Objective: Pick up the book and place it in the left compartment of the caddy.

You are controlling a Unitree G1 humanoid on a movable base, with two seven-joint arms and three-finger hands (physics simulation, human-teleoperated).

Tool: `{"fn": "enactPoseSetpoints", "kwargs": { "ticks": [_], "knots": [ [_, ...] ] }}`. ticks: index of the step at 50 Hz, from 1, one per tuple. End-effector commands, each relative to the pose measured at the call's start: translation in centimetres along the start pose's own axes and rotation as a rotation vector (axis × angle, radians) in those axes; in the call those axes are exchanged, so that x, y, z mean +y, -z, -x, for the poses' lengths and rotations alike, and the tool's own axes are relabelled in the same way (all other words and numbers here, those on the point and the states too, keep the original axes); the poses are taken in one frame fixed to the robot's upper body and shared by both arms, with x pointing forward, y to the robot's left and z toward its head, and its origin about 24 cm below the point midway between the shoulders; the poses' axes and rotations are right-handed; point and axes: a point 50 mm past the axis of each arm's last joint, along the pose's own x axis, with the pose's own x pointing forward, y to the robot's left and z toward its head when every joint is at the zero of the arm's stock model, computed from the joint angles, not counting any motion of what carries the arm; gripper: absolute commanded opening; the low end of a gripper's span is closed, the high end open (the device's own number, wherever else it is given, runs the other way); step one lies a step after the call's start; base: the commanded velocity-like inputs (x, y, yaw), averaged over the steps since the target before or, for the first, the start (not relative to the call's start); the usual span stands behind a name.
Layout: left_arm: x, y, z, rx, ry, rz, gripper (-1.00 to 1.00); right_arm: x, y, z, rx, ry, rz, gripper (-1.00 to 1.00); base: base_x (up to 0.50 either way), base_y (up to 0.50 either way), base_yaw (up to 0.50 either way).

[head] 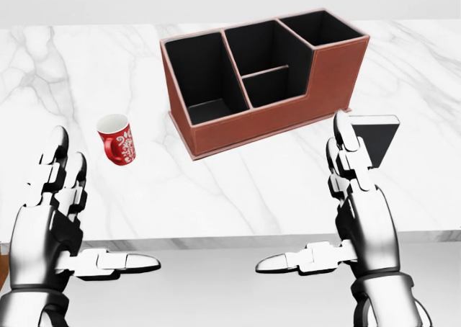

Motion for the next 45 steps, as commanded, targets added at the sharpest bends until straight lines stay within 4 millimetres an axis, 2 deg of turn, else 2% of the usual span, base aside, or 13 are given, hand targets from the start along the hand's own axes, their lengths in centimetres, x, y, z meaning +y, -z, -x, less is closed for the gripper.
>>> {"fn": "enactPoseSetpoints", "kwargs": {
  "ticks": [1,15,45],
  "knots": [
    [0.2,-1.3,-0.1,-0.055,-0.003,-0.004,1.00,0.0,-1.4,-0.4,-0.060,-0.014,0.027,1.00,0.50,-0.02,0.00],
    [0.5,-2.2,0.3,-0.093,-0.007,-0.002,1.00,0.2,-2.0,-0.3,-0.084,-0.023,0.043,1.00,0.50,-0.02,0.00],
    [0.5,-2.4,0.5,-0.098,-0.009,0.000,1.00,0.3,-1.8,-0.1,-0.076,-0.026,0.054,1.00,0.50,0.00,0.00]
  ]
}}
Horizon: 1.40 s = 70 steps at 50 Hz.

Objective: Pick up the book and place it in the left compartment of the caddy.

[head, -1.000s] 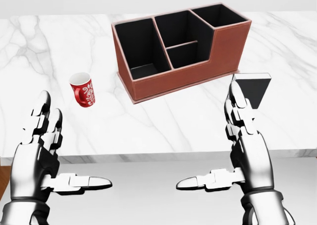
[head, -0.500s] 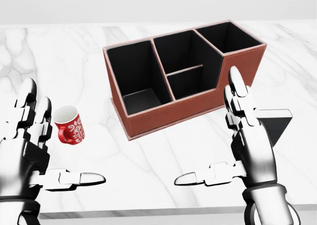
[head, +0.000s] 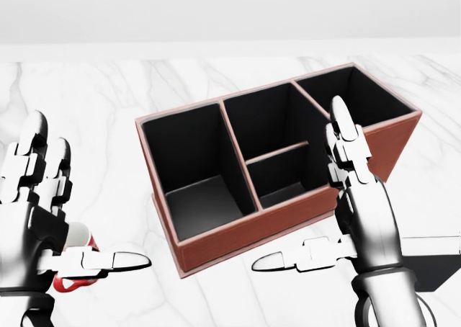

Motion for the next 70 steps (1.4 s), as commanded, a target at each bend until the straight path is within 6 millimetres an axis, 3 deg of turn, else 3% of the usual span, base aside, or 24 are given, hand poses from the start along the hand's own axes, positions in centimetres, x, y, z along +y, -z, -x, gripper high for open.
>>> {"fn": "enactPoseSetpoints", "kwargs": {
  "ticks": [1,12,20,26,31,46,70],
  "knots": [
    [0.0,-0.1,0.1,-0.002,-0.001,0.001,1.00,0.0,0.0,0.1,0.002,-0.001,0.003,1.00,0.50,0.00,0.00],
    [0.2,-0.2,0.2,-0.006,-0.004,0.001,1.00,0.0,0.1,0.5,0.011,-0.035,0.016,1.00,0.27,0.00,0.00],
    [0.4,-0.6,0.3,-0.021,-0.007,0.001,1.00,-0.8,-2.3,0.8,-0.086,-0.117,0.079,1.00,0.00,0.00,0.00],
    [0.8,-1.5,0.5,-0.060,-0.006,0.001,1.00,-2.2,-4.4,1.1,-0.151,-0.201,0.223,1.00,0.00,0.00,0.00],
    [1.3,-2.2,0.5,-0.089,-0.013,-0.002,1.00,-3.5,-3.9,1.0,-0.089,-0.220,0.344,1.00,0.00,0.00,0.00],
    [1.3,-1.3,0.9,-0.045,-0.007,-0.013,1.00,-6.5,-4.0,2.0,0.047,-0.272,0.584,1.00,0.00,0.00,0.00],
    [1.2,0.7,1.0,0.041,-0.001,-0.005,1.00,-10.8,-2.2,3.8,0.362,-0.109,0.905,1.00,0.00,0.00,0.00]
  ]
}}
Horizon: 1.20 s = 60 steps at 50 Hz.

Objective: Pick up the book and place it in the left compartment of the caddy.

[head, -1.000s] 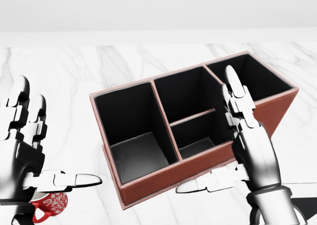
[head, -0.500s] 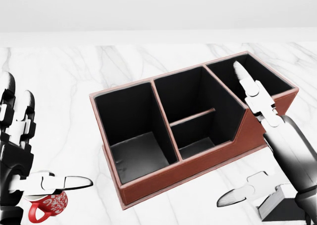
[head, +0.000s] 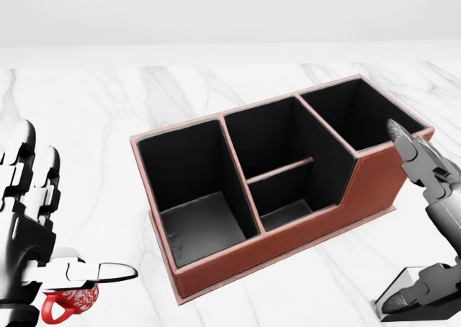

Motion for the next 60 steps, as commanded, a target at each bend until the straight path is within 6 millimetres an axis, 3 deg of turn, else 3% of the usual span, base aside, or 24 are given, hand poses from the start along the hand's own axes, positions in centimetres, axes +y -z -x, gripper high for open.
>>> {"fn": "enactPoseSetpoints", "kwargs": {
  "ticks": [1,10,23,25,27,29,50,52,53,60],
  "knots": [
    [0.0,0.7,0.1,0.029,0.000,0.003,1.00,-0.7,2.3,1.0,0.194,0.019,0.139,1.00,0.00,0.00,0.00],
    [0.0,0.5,0.6,0.027,-0.005,0.003,1.00,-1.9,2.9,1.6,0.290,0.069,0.238,1.00,0.00,0.00,0.00],
    [0.0,0.0,1.0,0.013,-0.012,-0.005,1.00,-1.7,4.8,1.8,0.450,0.032,0.340,1.00,0.00,0.00,0.00],
    [0.9,-2.2,0.0,-0.097,-0.030,0.014,1.00,-1.7,5.1,1.7,0.467,0.026,0.354,1.00,0.00,0.00,0.00],
    [1.0,-5.4,0.5,-0.236,-0.032,-0.010,1.00,-1.6,5.4,1.7,0.491,0.012,0.373,1.00,0.00,0.00,0.00],
    [1.1,-6.1,0.7,-0.264,-0.033,-0.017,1.00,-1.6,5.6,1.6,0.503,0.008,0.378,1.00,0.00,0.00,0.00],
    [2.2,-6.5,2.8,-0.256,-0.044,-0.045,1.00,-0.9,8.1,0.1,0.618,-0.101,0.469,1.00,0.00,0.00,0.00],
    [1.9,-6.6,2.2,-0.264,-0.033,-0.073,1.00,-0.8,8.2,-0.3,0.621,-0.111,0.476,1.00,0.00,0.00,0.00],
    [1.3,-6.7,0.8,-0.291,-0.034,-0.060,1.00,-0.7,8.5,-0.5,0.628,-0.126,0.480,1.00,0.00,0.00,0.00],
    [1.3,-7.2,0.6,-0.316,-0.034,-0.057,1.00,-0.4,9.0,-1.6,0.637,-0.168,0.501,1.00,0.00,0.00,0.00]
  ]
}}
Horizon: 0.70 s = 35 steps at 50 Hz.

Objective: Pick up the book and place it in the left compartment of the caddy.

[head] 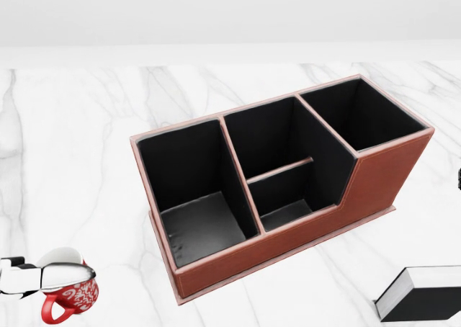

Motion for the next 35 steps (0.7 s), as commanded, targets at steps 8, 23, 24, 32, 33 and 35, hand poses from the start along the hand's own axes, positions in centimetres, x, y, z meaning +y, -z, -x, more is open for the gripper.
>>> {"fn": "enactPoseSetpoints", "kwargs": {
  "ticks": [8,23,24,32,33,35],
  "knots": [
    [-0.1,0.7,-1.1,0.001,0.005,-0.005,1.00,1.1,-0.4,-2.9,0.024,-0.109,0.083,1.00,0.00,0.00,0.00],
    [-0.2,1.9,-1.2,0.052,0.007,0.000,1.00,3.8,-0.3,-4.7,0.044,-0.256,0.127,1.00,0.00,0.00,0.00],
    [-0.2,2.0,-1.2,0.059,0.008,0.000,1.00,4.2,-0.4,-4.9,0.046,-0.275,0.131,1.00,0.00,0.00,0.00],
    [-0.3,2.3,-1.2,0.068,0.008,0.001,1.00,5.5,-0.4,-5.6,0.051,-0.348,0.146,1.00,0.00,0.00,0.00],
    [-0.3,2.0,-1.2,0.059,0.009,0.000,1.00,5.6,-0.4,-5.7,0.051,-0.355,0.147,1.00,0.00,0.00,0.00],
    [-0.3,2.0,-1.1,0.059,0.009,0.000,1.00,5.8,-0.4,-5.8,0.051,-0.363,0.148,1.00,0.00,0.00,0.00]
  ]
}}
